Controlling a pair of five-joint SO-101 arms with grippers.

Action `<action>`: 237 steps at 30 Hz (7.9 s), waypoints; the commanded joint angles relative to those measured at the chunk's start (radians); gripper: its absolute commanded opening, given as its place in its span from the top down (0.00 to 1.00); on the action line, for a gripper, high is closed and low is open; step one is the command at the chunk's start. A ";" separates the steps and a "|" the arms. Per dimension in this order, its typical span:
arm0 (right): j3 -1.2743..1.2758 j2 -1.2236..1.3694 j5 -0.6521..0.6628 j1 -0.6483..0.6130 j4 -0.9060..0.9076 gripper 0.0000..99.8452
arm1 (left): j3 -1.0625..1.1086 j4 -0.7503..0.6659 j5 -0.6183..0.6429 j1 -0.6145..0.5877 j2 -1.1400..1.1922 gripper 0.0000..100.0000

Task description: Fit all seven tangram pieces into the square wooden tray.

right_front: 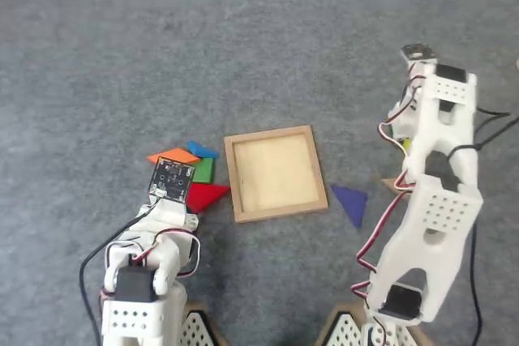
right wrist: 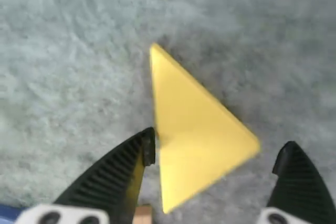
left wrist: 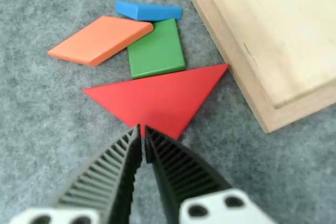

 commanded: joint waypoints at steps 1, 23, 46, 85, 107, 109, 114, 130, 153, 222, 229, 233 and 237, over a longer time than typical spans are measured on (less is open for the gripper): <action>-0.055 0.002 0.009 -0.024 -0.016 0.64 | -0.008 0.005 0.009 -0.006 -0.021 0.98; -0.052 0.035 0.005 -0.012 -0.002 0.64 | -0.008 0.005 0.009 -0.006 -0.021 0.98; -0.058 0.061 0.006 0.030 0.019 0.75 | -0.008 0.005 0.009 -0.006 -0.021 0.98; -0.049 -0.513 0.071 -0.417 0.404 0.79 | -0.008 0.005 0.009 -0.006 -0.021 0.98; 0.417 -0.430 -0.588 -0.774 -0.131 0.79 | -0.008 0.005 0.009 -0.006 -0.021 0.98; 0.399 -0.417 -0.594 -0.820 -0.137 0.79 | -0.008 0.005 0.009 -0.006 -0.021 0.98; 0.370 -0.384 -0.594 -0.877 -0.139 0.79 | -0.008 0.005 0.009 -0.006 -0.021 0.98; 0.284 -0.294 -0.672 -0.926 -0.110 0.59 | -0.008 0.005 0.009 -0.006 -0.021 0.98; 0.486 -0.443 -0.529 -0.736 -0.153 0.59 | -0.008 0.005 0.009 -0.006 -0.021 0.98; 1.766 -1.707 -0.035 -0.085 -0.463 0.84 | -0.013 -0.018 -0.015 -0.028 -0.021 0.98; 1.823 -1.709 -0.031 -0.033 -0.510 0.85 | -0.111 -0.115 -0.463 -0.207 -0.021 0.98; 1.834 -1.704 -0.031 -0.031 -0.527 0.85 | -0.231 -0.028 -0.456 -0.318 0.012 0.87; 1.837 -1.704 -0.031 -0.031 -0.527 0.85 | -0.397 0.002 -0.494 -0.427 0.207 0.79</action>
